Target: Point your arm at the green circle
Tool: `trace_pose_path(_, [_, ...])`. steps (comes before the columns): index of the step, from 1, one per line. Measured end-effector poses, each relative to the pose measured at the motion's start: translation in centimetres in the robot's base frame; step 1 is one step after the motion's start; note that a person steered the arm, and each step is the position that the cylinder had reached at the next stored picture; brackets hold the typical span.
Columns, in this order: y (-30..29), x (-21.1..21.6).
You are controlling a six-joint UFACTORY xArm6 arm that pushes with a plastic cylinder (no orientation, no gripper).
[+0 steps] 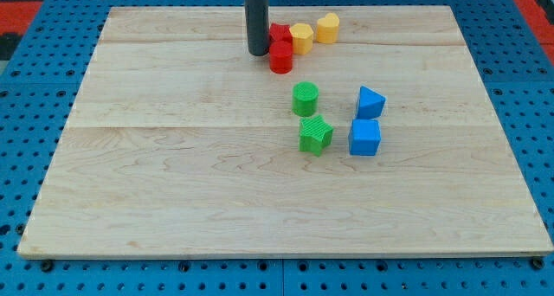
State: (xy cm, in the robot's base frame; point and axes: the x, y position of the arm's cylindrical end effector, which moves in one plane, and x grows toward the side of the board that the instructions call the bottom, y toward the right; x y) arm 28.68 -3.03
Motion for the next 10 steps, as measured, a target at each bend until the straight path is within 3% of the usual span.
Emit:
trace_pose_path(1, [-0.7, -1.7])
trace_pose_path(3, [-8.4, 0.9])
trace_pose_path(5, [-9.2, 0.9])
trace_pose_path(7, [-8.7, 10.8])
trace_pose_path(9, [3.5, 11.9])
trace_pose_path(10, [4.8, 9.1])
